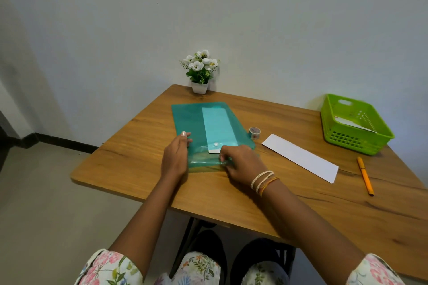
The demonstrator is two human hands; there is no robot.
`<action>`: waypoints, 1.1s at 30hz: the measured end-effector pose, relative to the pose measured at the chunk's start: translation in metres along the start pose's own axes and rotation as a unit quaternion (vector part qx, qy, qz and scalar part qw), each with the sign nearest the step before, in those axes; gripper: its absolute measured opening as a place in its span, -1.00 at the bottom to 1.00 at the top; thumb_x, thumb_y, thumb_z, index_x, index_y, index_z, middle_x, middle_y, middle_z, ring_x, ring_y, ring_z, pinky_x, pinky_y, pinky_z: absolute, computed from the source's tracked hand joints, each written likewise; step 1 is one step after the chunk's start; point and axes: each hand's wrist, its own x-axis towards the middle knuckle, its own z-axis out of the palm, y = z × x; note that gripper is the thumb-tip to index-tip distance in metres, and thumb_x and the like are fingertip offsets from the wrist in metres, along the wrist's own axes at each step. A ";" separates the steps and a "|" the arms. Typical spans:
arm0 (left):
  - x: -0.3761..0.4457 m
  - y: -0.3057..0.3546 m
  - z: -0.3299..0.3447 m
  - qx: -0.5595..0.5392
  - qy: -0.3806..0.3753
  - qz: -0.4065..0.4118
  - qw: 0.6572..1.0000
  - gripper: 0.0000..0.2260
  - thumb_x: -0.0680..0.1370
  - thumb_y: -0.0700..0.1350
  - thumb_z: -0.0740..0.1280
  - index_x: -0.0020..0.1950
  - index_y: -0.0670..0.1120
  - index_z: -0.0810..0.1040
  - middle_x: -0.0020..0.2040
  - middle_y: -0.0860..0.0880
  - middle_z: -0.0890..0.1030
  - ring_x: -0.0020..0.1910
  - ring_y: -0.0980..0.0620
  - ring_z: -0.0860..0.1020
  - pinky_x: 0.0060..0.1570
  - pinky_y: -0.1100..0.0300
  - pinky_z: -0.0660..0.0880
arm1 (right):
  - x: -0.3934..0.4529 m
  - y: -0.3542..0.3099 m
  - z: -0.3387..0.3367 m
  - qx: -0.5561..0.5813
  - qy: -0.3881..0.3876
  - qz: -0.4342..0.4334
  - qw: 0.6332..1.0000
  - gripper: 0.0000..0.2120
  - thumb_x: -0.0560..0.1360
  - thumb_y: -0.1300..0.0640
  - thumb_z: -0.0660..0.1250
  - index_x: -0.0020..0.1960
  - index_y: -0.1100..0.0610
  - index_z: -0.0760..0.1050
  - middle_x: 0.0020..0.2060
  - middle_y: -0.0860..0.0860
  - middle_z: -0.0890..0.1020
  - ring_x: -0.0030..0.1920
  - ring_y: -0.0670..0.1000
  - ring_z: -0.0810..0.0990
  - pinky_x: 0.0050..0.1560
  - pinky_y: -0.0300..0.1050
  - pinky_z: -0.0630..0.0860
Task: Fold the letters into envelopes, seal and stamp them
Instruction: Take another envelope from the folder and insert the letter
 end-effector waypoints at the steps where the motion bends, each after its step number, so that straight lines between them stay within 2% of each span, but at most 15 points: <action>1: 0.001 -0.001 -0.001 0.019 -0.009 0.007 1.000 -0.67 0.58 0.16 0.13 0.18 0.07 0.57 0.13 0.00 0.63 0.15 0.02 0.56 0.18 0.00 0.49 | -0.005 0.000 0.001 0.010 -0.006 0.003 1.000 -0.83 0.34 0.20 0.32 -0.10 0.01 0.48 -0.20 -0.01 0.64 -0.16 0.08 0.57 -0.11 -0.06 0.51; 2: 0.002 -0.003 -0.001 0.050 -0.023 0.017 0.998 -0.72 0.57 0.10 0.24 0.21 0.05 0.57 0.18 0.00 0.61 0.18 0.02 0.54 0.19 0.02 0.49 | -0.009 0.000 0.002 0.030 -0.013 0.009 0.999 -0.82 0.32 0.18 0.30 -0.10 0.01 0.48 -0.19 -0.01 0.63 -0.16 0.05 0.56 -0.10 -0.05 0.53; 4: 0.002 -0.006 -0.001 0.138 -0.059 0.042 0.988 -0.63 0.48 0.03 0.39 0.28 0.03 0.53 0.28 0.00 0.55 0.26 0.02 0.50 0.23 0.01 0.46 | -0.015 0.000 0.004 0.074 -0.027 0.029 0.997 -0.82 0.30 0.13 0.27 -0.10 0.01 0.50 -0.13 -0.01 0.63 -0.11 0.02 0.57 -0.08 -0.04 0.56; 7: 0.002 -0.004 0.002 0.259 -0.086 0.061 0.960 -0.47 0.41 0.06 0.43 0.37 0.06 0.46 0.45 0.02 0.38 0.41 0.00 0.35 0.37 -0.08 0.32 | -0.015 0.002 0.006 0.113 -0.024 0.063 0.991 -0.86 0.37 0.08 0.26 -0.11 0.00 0.55 -0.06 -0.03 0.67 -0.03 -0.01 0.60 0.00 -0.04 0.57; 9: 0.002 -0.004 0.005 0.274 -0.068 0.047 0.958 -0.49 0.44 0.05 0.43 0.38 0.04 0.47 0.47 0.02 0.35 0.43 -0.01 0.32 0.39 -0.05 0.29 | -0.012 0.002 0.007 0.114 -0.007 0.084 0.990 -0.87 0.43 0.10 0.27 -0.10 0.03 0.59 -0.09 -0.03 0.68 -0.07 -0.01 0.60 -0.01 -0.06 0.56; 11: 0.004 -0.004 0.006 0.255 -0.035 0.042 0.965 -0.58 0.47 0.00 0.42 0.31 -0.02 0.54 0.40 -0.02 0.45 0.37 -0.03 0.40 0.34 0.02 0.36 | -0.006 0.002 0.007 0.102 0.010 0.099 0.990 -0.85 0.47 0.14 0.28 -0.07 0.07 0.62 -0.13 -0.01 0.69 -0.11 0.00 0.61 -0.04 -0.10 0.55; 15: 0.000 -0.001 0.006 0.204 0.021 0.053 0.977 -0.80 0.51 -0.06 0.40 0.08 -0.10 0.69 0.05 -0.07 0.69 0.06 -0.03 0.61 0.04 0.16 0.50 | 0.010 0.001 0.009 0.052 0.010 0.108 0.993 -0.83 0.50 0.13 0.31 0.04 0.08 0.63 -0.05 0.04 0.66 -0.01 0.05 0.60 0.01 -0.08 0.54; 20: -0.004 0.004 0.005 0.225 0.079 0.106 0.965 -0.83 0.55 -0.06 0.36 -0.01 -0.12 0.70 -0.11 -0.06 0.71 -0.16 -0.01 0.64 -0.21 0.21 0.49 | 0.023 -0.001 0.011 -0.017 0.002 0.106 0.994 -0.75 0.53 0.09 0.31 0.18 0.11 0.58 0.05 0.09 0.55 0.05 0.15 0.57 0.00 -0.02 0.50; 26: -0.009 0.009 0.005 0.242 0.097 0.149 0.954 -0.85 0.54 -0.07 0.38 -0.05 -0.11 0.70 -0.15 -0.06 0.70 -0.21 -0.05 0.63 -0.29 0.16 0.48 | 0.030 -0.007 0.014 -0.091 0.030 0.100 0.990 -0.75 0.58 0.04 0.21 0.14 0.14 0.54 0.01 0.10 0.56 -0.02 0.17 0.59 -0.11 0.01 0.54; 29: -0.010 0.009 0.005 0.251 0.090 0.176 0.948 -0.87 0.53 -0.09 0.38 -0.07 -0.11 0.69 -0.15 -0.06 0.69 -0.19 -0.05 0.62 -0.28 0.14 0.49 | 0.031 -0.007 0.018 -0.113 0.052 0.095 0.988 -0.77 0.61 0.09 0.16 0.04 0.16 0.55 -0.07 0.12 0.59 -0.10 0.19 0.61 -0.21 -0.01 0.52; 33: -0.012 0.009 0.005 0.261 0.080 0.189 0.943 -0.89 0.54 -0.10 0.38 -0.07 -0.11 0.68 -0.15 -0.06 0.68 -0.17 -0.05 0.61 -0.26 0.09 0.52 | 0.029 -0.004 0.022 -0.130 0.060 0.086 0.986 -0.79 0.57 0.15 0.20 -0.10 0.17 0.58 -0.19 0.12 0.59 -0.21 0.20 0.62 -0.31 -0.04 0.49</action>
